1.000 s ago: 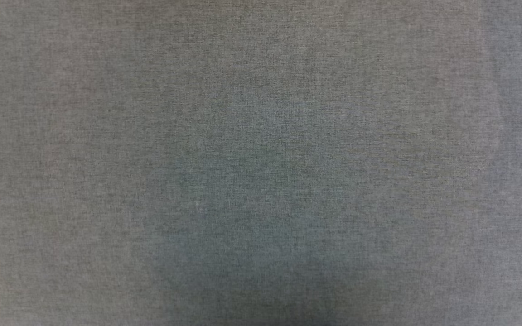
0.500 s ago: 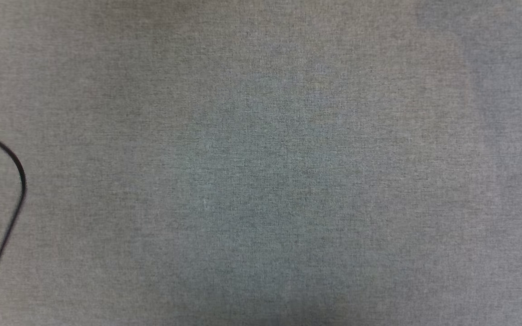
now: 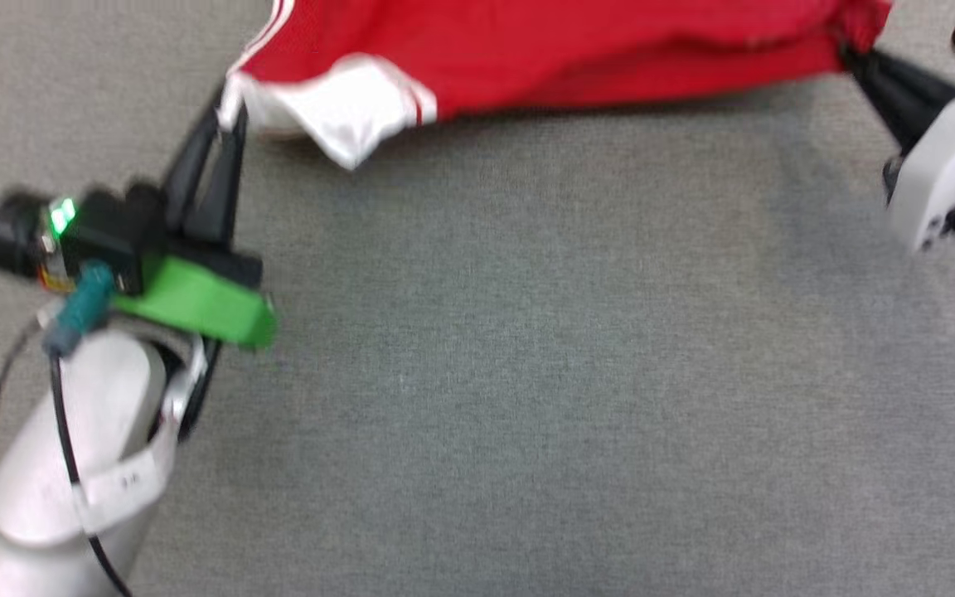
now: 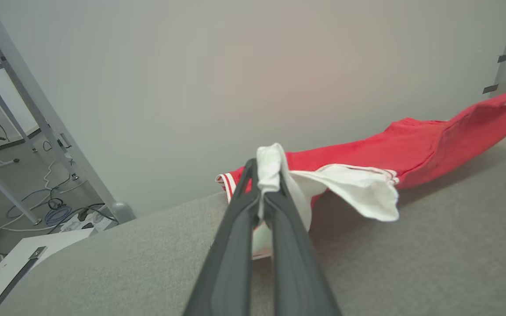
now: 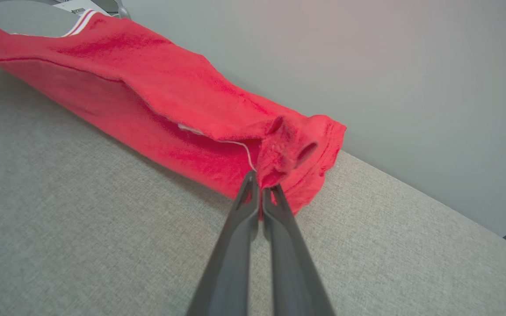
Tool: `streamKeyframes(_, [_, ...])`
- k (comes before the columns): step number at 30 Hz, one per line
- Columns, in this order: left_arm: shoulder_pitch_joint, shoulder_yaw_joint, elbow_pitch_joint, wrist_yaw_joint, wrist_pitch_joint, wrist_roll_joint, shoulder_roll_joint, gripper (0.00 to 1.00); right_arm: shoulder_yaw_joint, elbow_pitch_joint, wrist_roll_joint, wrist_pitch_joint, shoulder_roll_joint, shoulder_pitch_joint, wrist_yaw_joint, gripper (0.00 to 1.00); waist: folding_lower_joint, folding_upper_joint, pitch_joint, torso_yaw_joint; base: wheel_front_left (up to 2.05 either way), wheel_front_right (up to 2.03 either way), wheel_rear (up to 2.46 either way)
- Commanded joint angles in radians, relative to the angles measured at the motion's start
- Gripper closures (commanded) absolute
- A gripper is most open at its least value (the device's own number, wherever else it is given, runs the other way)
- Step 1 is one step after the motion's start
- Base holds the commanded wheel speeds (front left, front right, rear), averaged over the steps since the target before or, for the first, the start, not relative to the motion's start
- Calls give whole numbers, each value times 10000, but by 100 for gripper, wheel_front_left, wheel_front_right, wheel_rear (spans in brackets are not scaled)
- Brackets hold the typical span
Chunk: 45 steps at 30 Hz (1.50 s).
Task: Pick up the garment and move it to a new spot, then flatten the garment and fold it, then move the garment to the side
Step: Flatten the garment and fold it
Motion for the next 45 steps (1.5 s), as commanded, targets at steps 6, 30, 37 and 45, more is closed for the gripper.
streamKeyframes(6, [2722,-195,-758,472,271,-564,265,100,58,-384,435,-311,-326,2037,-7,100,1,0,-1570,-14,0,0,0])
streamKeyframes(30, [7543,-1261,-813,715,620,-2265,-279,100,-2122,-1434,463,-521,-687,8932,-7,100,1,0,-3549,364,0,0,0])
streamKeyframes(37, [7834,-1204,-651,756,486,-2423,-297,100,-3552,-2020,-53,-134,-343,10326,-7,100,1,0,-3628,325,0,0,0])
streamKeyframes(45, [6562,-1190,-749,515,548,-1837,44,100,-4879,-2834,-753,449,313,10449,-7,100,1,0,-3396,211,0,0,0])
